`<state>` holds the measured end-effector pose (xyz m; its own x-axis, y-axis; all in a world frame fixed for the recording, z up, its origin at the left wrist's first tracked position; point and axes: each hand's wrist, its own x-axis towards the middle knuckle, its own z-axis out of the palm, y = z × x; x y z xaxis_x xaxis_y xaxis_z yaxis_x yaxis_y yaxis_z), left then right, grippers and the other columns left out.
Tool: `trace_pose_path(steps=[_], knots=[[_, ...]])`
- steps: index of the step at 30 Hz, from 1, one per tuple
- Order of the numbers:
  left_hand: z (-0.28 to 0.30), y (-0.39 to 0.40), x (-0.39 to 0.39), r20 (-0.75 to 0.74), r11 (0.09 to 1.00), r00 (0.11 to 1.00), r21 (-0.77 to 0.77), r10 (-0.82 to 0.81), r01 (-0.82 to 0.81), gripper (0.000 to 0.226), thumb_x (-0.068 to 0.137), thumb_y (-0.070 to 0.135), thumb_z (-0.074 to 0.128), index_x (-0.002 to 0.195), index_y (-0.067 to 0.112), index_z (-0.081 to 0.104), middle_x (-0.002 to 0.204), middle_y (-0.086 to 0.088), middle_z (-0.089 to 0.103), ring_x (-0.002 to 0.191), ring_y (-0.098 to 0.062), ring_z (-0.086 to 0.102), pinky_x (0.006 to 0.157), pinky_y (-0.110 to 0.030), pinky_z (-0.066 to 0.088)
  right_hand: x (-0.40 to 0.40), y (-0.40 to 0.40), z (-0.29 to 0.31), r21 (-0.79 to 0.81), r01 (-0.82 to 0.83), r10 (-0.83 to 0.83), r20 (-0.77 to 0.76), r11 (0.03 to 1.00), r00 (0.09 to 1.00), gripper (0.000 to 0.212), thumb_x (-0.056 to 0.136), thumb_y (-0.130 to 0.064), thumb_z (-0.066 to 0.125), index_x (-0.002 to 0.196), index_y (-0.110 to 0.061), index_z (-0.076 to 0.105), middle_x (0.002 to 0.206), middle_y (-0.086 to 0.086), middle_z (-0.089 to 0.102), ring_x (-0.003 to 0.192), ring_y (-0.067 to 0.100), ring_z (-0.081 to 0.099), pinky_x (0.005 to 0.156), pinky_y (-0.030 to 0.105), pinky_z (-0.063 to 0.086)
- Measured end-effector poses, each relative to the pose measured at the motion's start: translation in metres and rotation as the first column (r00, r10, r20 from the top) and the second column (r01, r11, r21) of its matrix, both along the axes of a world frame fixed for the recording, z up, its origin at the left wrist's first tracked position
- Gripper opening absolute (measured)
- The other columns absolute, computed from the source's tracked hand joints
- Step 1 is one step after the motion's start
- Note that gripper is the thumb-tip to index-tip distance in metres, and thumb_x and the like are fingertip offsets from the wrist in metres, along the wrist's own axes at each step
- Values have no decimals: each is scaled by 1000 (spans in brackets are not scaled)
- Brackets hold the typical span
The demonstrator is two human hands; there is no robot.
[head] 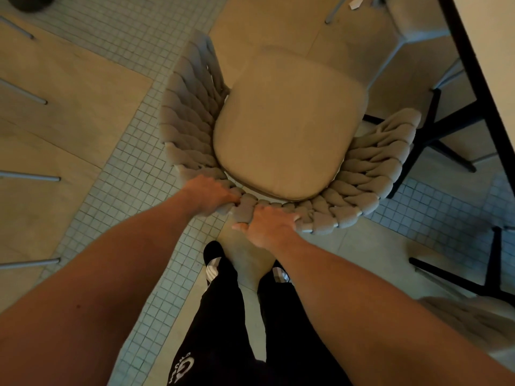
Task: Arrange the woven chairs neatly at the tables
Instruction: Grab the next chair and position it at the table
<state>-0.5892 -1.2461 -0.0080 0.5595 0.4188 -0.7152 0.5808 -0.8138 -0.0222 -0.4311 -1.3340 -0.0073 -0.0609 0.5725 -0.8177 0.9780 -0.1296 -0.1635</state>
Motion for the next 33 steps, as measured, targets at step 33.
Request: trace_pose_path(steps=[33], knots=[[-17,-86,117,241,986,957,-93,160,-142,25,99,21,48,121,25,59,107,-5,65,98,-28,63,75,-38,43,151,-12,2,5,-444,434,200,896,878,77,81,-87,50,130,-27,51,122,-1,64,112,26,59,97,45,41]])
